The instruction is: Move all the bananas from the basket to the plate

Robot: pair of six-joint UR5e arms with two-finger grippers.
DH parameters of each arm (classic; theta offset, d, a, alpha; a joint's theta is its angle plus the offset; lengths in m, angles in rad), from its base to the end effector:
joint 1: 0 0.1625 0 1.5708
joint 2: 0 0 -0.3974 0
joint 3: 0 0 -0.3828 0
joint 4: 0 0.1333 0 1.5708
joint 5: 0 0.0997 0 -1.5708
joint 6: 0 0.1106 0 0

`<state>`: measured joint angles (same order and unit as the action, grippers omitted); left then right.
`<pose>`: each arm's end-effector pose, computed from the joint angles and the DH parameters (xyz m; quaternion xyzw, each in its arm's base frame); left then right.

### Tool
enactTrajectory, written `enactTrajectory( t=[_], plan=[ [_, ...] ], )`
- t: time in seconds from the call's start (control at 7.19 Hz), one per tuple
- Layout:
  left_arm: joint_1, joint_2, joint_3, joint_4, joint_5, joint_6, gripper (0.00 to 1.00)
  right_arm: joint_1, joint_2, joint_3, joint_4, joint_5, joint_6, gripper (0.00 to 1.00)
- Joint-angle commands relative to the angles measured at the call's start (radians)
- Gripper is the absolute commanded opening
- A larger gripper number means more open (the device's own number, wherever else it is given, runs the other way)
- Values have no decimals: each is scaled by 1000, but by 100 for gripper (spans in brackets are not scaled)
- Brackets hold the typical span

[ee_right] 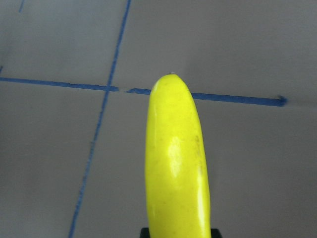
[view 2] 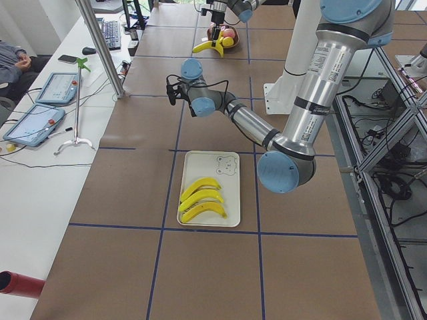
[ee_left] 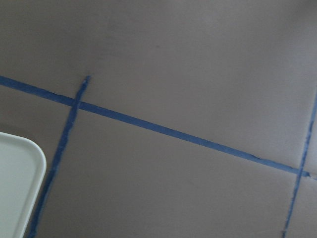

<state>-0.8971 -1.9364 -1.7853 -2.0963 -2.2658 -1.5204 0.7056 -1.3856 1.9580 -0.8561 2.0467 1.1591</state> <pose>0.3148 -0.4945 0.2728 -0.0327 0.5715 -0.1657 0.8030 -0.3402 -0.3983 0.2776 0.1492 -0.5944 -0.0261 0.7898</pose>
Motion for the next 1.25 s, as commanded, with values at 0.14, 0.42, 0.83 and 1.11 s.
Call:
enactTrajectory(
  t=[0.14,0.42,0.83,1.11],
  plan=[
    [58,-114,6,-14,3,-148,100,-167,184,-33,9,-152,129,8],
    [70,-173,20,-14,5,-210,100,-247,287,-92,8,-284,175,8],
    [176,-222,21,-14,141,-322,98,-261,370,-162,9,-326,215,7],
    [199,-225,23,-14,172,-339,91,-262,376,-162,9,-326,217,7]
  ],
)
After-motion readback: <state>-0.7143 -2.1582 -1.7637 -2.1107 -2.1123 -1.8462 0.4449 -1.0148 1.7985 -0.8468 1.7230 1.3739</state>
